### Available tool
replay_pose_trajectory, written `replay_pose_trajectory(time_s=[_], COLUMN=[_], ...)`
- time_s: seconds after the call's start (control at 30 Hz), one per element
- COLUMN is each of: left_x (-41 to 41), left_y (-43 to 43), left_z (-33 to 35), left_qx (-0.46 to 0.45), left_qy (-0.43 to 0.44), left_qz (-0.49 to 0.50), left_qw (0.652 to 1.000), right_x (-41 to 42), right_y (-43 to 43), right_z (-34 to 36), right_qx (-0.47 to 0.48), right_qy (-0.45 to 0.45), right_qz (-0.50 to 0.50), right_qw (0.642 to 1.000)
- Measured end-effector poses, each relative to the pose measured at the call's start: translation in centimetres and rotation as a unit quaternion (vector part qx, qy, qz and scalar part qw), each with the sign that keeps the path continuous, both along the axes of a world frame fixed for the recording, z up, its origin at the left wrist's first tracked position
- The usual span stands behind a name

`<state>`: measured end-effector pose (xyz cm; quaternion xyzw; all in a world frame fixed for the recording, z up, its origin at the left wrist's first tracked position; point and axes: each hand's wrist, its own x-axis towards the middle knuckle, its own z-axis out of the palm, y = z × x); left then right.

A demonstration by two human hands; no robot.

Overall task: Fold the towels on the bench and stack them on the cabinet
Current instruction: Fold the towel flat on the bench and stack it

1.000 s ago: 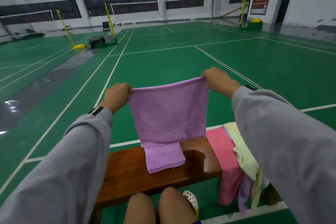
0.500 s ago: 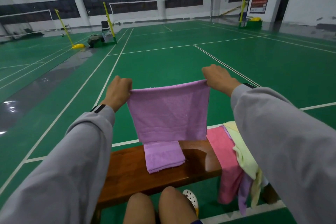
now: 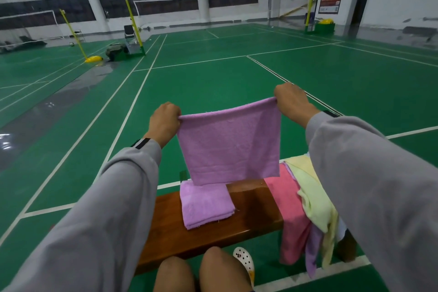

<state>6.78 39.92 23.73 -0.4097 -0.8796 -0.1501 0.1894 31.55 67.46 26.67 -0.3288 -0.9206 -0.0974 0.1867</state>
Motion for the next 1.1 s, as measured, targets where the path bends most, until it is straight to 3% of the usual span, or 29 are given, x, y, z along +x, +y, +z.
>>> replay_pose_trajectory(time_s=[0.17, 0.23, 0.37, 0.43, 0.53, 0.6, 0.67, 0.73, 0.93, 1.1], left_x=[-0.3, -0.5, 0.2, 0.3, 0.2, -0.3, -0.7, -0.9, 0.3, 2.4], left_y=[3.1, 4.3, 6.6, 7.0, 7.2, 7.4, 7.7, 8.1, 9.3, 9.8], left_z=[-0.2, 0.0, 0.2, 0.2, -0.2, -0.8, -1.3, -1.7, -1.9, -1.6], left_qx=[0.046, 0.093, 0.285, 0.333, 0.348, 0.324, 0.296, 0.296, 0.349, 0.365], left_qy=[-0.095, -0.19, -0.439, -0.488, -0.531, -0.5, -0.452, -0.451, -0.567, -0.581], left_qz=[0.024, 0.032, 0.015, -0.01, -0.024, 0.005, 0.023, 0.018, -0.062, -0.117], left_qw=[0.994, 0.977, 0.852, 0.807, 0.772, 0.803, 0.841, 0.842, 0.744, 0.718], right_x=[0.7, 1.0, 1.0, 0.6, 0.1, -0.2, -0.4, -1.0, -1.2, 0.9], right_y=[2.3, 3.3, 5.1, 5.5, 5.0, 4.6, 4.3, 4.3, 6.2, 6.9], right_z=[-0.6, -1.1, -1.6, -1.7, -1.3, -1.0, -1.1, -1.4, -2.3, -2.4], right_qx=[-0.059, -0.095, -0.235, -0.375, -0.539, -0.577, -0.586, -0.579, -0.579, -0.55], right_qy=[0.044, 0.074, 0.161, 0.247, 0.334, 0.351, 0.365, 0.377, 0.411, 0.49], right_qz=[-0.046, -0.068, -0.124, -0.133, -0.116, -0.098, -0.095, -0.102, -0.103, -0.087], right_qw=[0.996, 0.99, 0.951, 0.883, 0.765, 0.731, 0.717, 0.715, 0.697, 0.67])
